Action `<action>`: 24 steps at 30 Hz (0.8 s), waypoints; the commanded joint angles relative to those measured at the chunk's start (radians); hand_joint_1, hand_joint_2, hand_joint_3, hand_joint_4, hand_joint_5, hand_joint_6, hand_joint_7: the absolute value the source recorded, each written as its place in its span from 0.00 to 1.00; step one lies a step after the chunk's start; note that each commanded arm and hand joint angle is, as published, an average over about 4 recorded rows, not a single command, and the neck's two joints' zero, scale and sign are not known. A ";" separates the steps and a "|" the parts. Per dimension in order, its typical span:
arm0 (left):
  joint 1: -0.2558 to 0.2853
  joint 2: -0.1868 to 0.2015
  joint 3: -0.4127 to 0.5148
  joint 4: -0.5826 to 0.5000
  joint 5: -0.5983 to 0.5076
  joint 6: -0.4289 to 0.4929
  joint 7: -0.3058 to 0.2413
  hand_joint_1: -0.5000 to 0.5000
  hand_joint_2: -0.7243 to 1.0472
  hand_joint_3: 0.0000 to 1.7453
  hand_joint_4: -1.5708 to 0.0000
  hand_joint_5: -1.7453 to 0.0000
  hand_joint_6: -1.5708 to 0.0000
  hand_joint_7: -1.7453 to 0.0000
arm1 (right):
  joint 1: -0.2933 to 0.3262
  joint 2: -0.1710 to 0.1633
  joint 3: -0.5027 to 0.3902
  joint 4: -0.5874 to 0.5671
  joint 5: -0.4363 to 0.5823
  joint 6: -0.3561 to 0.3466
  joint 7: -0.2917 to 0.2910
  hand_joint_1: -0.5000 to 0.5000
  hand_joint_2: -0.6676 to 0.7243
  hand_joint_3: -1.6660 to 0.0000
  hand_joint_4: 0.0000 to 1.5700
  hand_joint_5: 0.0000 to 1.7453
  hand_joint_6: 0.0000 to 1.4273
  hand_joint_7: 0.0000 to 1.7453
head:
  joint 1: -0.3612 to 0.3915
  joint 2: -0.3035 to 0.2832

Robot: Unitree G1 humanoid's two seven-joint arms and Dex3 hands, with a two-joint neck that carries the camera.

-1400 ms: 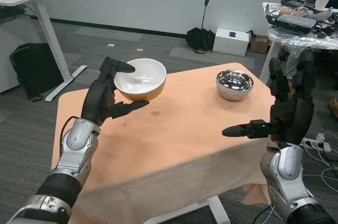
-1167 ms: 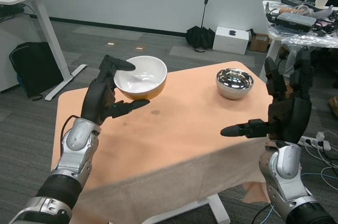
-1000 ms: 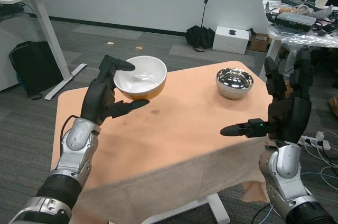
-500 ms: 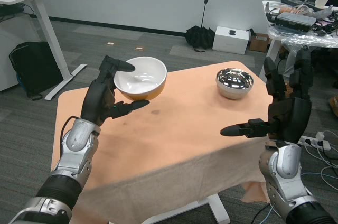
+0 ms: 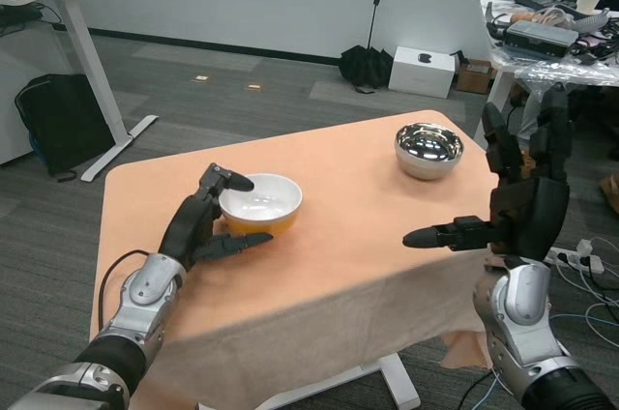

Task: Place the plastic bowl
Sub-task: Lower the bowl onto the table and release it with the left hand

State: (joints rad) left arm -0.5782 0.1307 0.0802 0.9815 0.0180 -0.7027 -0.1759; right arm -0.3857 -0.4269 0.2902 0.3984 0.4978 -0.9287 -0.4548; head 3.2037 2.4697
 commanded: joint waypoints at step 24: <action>0.009 0.022 0.026 0.050 -0.049 0.011 -0.136 0.00 1.00 0.25 1.00 0.90 0.69 0.48 | -0.005 0.003 0.007 0.005 0.005 -0.010 -0.001 0.16 0.73 1.00 0.33 0.00 0.00 0.00 | 0.017 -0.030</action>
State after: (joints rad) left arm -0.5847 0.1367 0.1019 1.0497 -0.0266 -0.6910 -0.3091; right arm -0.3857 -0.4267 0.2945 0.3983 0.4994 -0.9288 -0.4549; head 3.2215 2.4406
